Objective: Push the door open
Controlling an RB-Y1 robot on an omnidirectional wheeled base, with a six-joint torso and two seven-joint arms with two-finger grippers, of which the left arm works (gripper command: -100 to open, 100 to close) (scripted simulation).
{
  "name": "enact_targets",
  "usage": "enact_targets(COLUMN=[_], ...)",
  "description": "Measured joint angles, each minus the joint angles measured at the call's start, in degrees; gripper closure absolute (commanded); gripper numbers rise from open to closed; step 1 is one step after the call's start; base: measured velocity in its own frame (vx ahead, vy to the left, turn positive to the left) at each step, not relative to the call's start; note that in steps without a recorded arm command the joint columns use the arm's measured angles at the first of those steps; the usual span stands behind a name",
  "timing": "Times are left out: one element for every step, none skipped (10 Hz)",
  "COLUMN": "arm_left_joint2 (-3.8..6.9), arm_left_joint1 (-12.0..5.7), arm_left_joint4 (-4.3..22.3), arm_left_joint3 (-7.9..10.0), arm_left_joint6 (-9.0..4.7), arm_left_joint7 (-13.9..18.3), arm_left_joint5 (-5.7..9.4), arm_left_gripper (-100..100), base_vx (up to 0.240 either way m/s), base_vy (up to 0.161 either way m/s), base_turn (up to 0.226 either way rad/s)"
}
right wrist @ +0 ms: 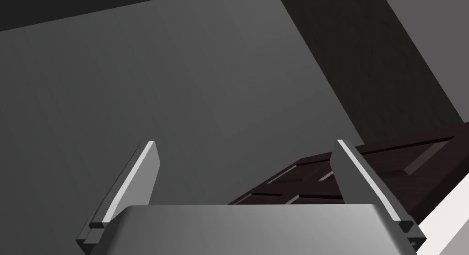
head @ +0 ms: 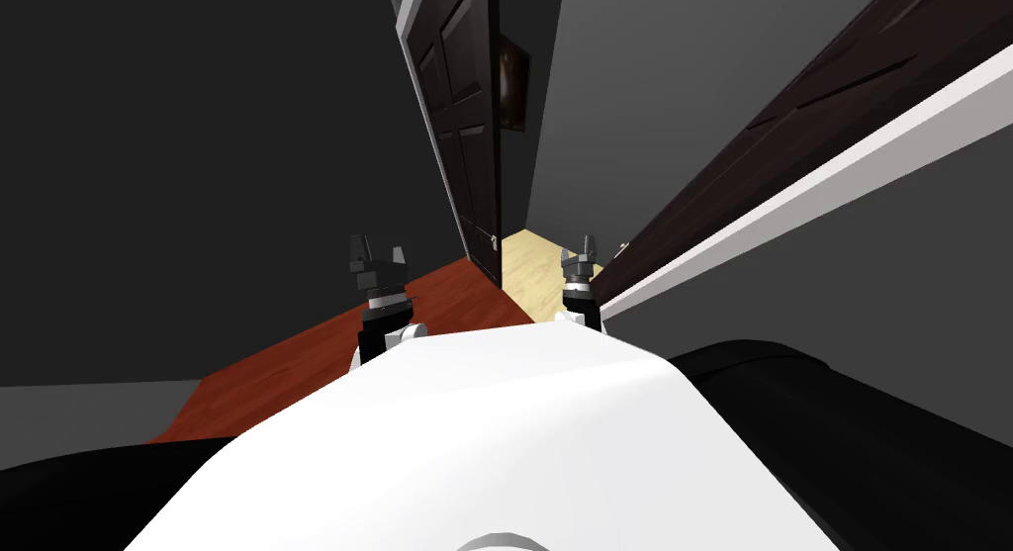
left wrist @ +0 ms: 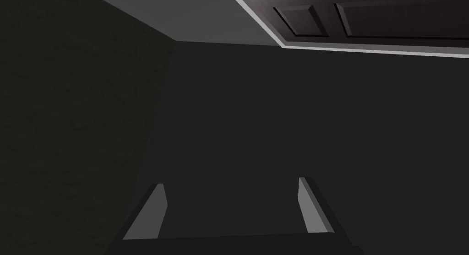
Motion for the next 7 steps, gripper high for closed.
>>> enact_targets(arm_left_joint2=[0.22,0.45,0.84,1.0,1.17,1.38,1.66], arm_left_joint1=[-0.02,-0.75,-1.53,-1.7,-2.01,-2.11,-2.41], arm_left_joint4=[1.0,2.6,4.2,5.1,6.2,7.6,9.5], arm_left_joint3=[-0.43,-0.85,-1.12,-1.6,-1.95,-2.63,-3.11], arm_left_joint6=[-0.39,-0.71,-0.81,-0.94,-1.21,-1.64,-2.49], arm_left_joint7=[0.0,0.0,0.0,0.0,0.0,0.0,0.0], arm_left_joint5=[-0.08,-0.2,-0.21,-0.31,-0.38,-0.53,-0.6], arm_left_gripper=[-100,-100,-100,-100,-100,-100,-100], base_vx=[0.155,0.165,0.154,0.127,0.125,0.123,0.09], base_vy=[0.055,0.079,0.056,0.042,0.062,0.061,0.057], base_turn=[-0.124,-0.095,-0.088,-0.064,-0.125,-0.116,-0.081])
